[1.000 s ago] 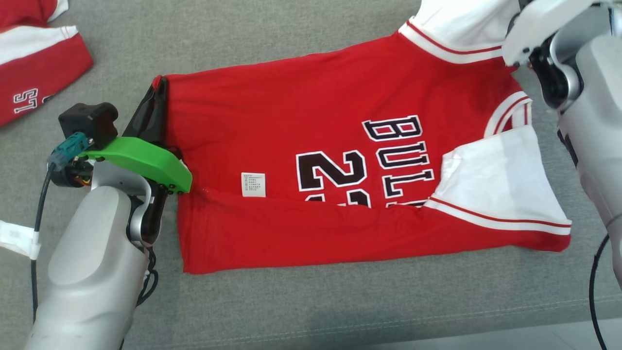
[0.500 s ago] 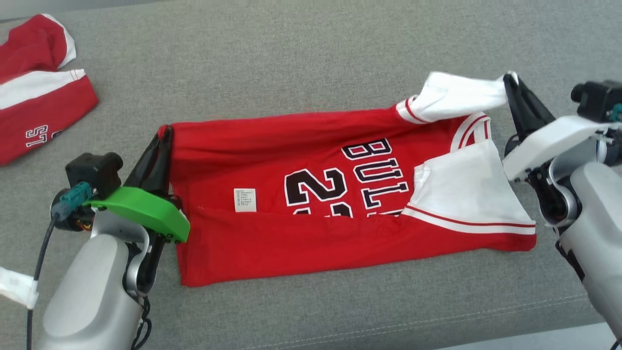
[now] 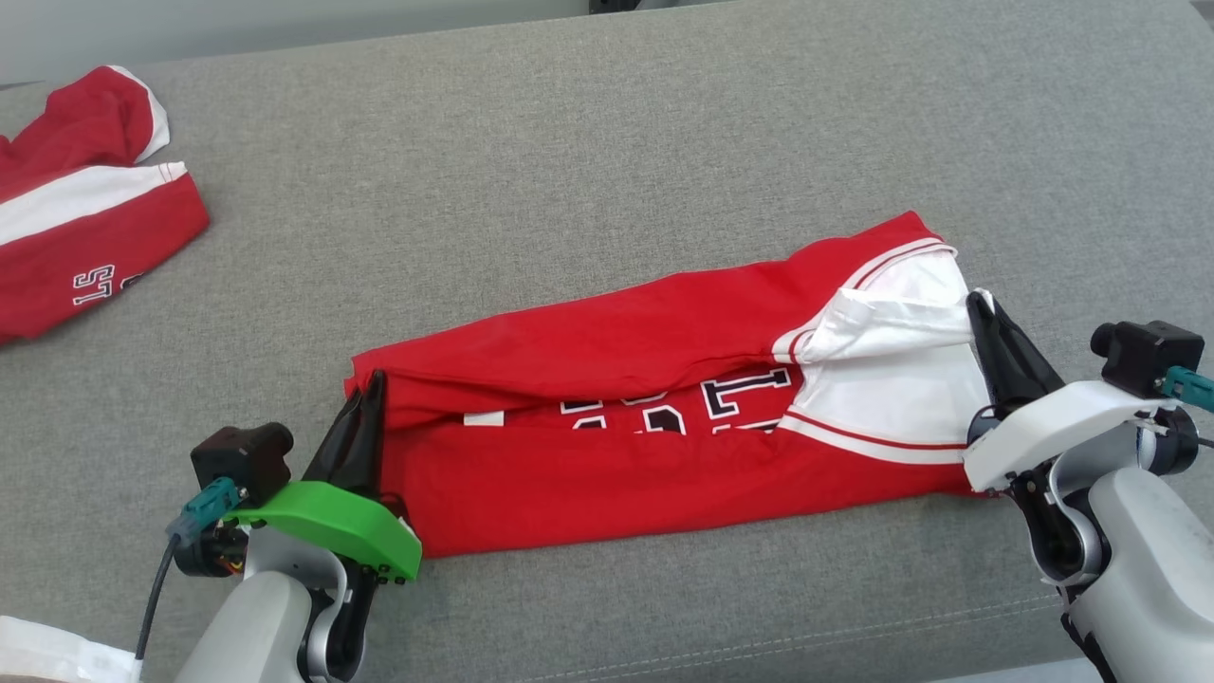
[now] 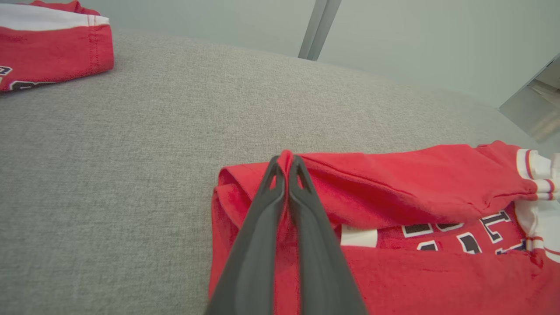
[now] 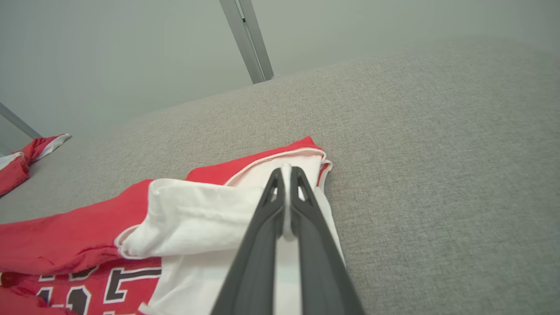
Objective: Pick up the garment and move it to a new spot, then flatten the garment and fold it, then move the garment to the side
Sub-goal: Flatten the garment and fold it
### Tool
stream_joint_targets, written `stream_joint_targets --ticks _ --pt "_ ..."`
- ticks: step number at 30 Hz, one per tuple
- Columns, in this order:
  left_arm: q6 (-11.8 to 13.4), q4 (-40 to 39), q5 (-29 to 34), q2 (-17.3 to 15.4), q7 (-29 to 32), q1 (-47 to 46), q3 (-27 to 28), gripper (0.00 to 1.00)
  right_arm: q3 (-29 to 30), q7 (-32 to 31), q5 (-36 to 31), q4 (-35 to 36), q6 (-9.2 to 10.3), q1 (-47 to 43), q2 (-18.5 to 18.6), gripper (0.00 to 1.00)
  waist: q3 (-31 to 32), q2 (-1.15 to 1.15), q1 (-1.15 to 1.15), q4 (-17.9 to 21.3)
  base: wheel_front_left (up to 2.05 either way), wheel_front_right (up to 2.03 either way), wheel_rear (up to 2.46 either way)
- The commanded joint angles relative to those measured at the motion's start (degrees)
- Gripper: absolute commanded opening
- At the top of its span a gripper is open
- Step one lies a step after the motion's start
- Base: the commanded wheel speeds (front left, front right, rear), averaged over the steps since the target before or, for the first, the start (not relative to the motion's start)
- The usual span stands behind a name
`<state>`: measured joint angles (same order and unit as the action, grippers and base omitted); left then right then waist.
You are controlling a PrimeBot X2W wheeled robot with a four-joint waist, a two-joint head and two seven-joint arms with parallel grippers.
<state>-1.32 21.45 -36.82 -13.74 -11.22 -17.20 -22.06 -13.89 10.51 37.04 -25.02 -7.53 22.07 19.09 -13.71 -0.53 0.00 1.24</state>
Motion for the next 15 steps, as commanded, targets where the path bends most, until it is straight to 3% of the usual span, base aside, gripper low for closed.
stream_joint_targets --ticks 1,12,13,14,15 --pt "0.19 0.58 -0.48 0.13 -0.32 0.83 0.08 0.0 0.55 -0.29 -1.19 0.55 0.09 -1.19 -0.12 0.0 0.16 0.53 0.0 0.05 0.0 0.0 0.0" --pt "-0.21 5.14 -1.8 1.27 -2.18 3.02 1.0 0.0 4.8 -2.09 -6.26 2.25 0.08 -6.02 -3.2 0.0 1.89 0.53 0.0 0.57 0.0 0.0 0.0" --pt "-0.22 5.42 -1.98 1.42 -2.34 3.27 1.13 0.2 4.95 -2.11 -6.93 1.97 0.09 -6.37 -3.33 0.01 2.12 0.53 0.0 0.63 0.0 0.0 0.0" --pt "-0.26 5.53 -2.18 1.56 -2.55 3.58 1.26 0.45 5.03 -1.89 -7.43 1.73 0.08 -6.7 -3.61 0.29 2.38 0.53 0.0 0.71 0.0 0.0 0.0" --pt "-0.2 5.61 -2.31 1.68 -2.64 3.95 1.47 0.94 5.08 -1.58 -7.91 1.55 0.09 -7.03 -3.91 0.49 2.67 0.53 0.0 0.78 0.0 0.0 0.0"
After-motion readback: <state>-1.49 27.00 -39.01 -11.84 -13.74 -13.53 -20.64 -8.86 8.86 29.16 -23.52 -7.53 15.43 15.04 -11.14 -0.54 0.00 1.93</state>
